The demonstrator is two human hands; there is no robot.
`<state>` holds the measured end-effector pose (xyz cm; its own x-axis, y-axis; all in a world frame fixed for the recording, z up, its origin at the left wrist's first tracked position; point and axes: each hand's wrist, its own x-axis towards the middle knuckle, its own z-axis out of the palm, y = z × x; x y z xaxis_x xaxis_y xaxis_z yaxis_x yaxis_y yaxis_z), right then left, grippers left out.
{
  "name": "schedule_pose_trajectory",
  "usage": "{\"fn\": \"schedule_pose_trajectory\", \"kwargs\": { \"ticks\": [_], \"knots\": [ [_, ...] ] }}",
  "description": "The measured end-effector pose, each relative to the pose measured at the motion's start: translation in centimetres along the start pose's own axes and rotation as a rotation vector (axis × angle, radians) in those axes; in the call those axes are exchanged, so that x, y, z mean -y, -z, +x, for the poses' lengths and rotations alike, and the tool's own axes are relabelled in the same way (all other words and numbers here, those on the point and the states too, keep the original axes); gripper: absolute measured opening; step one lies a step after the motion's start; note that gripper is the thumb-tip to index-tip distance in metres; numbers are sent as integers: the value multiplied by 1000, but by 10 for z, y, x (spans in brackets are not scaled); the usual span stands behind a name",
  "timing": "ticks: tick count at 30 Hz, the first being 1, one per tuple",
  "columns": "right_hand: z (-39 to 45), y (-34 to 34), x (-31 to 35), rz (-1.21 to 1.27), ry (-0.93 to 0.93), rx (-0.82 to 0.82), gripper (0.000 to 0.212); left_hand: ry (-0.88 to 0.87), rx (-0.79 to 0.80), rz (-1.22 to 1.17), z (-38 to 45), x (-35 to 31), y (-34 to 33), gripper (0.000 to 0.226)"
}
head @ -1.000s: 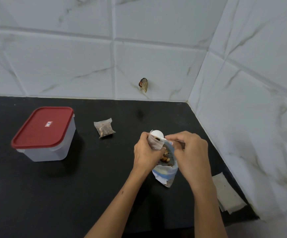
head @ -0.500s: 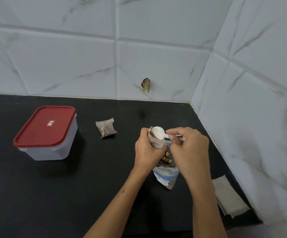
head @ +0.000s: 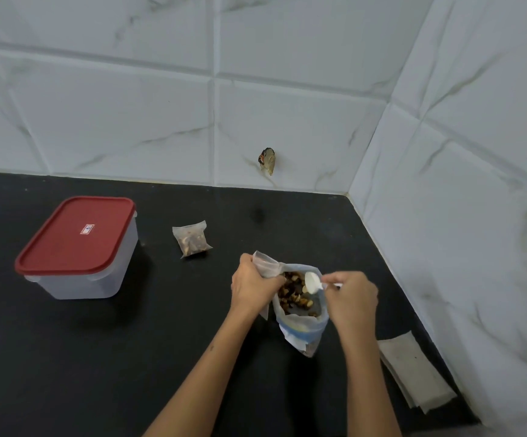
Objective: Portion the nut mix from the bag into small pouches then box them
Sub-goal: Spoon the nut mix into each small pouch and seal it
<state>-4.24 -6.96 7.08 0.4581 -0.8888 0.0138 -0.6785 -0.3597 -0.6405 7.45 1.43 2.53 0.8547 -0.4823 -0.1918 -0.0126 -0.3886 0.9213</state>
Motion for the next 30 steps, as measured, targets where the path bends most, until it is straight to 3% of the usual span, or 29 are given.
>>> {"fn": "schedule_pose_trajectory", "kwargs": {
  "ticks": [7,15,20,30],
  "knots": [
    [5,-34,-9,-75,-39,-9,27,294,169,-117,10,14,-7,54],
    [12,-37,-12,36,-26,150,19,374,160,-422,7,12,-11,16],
    [21,-33,-19,157,-263,218,11,395,158,-469,6,14,-11,22],
    [21,-29,-30,766,-629,231,14,319,203,-422,3,11,-11,32]
  ]
}}
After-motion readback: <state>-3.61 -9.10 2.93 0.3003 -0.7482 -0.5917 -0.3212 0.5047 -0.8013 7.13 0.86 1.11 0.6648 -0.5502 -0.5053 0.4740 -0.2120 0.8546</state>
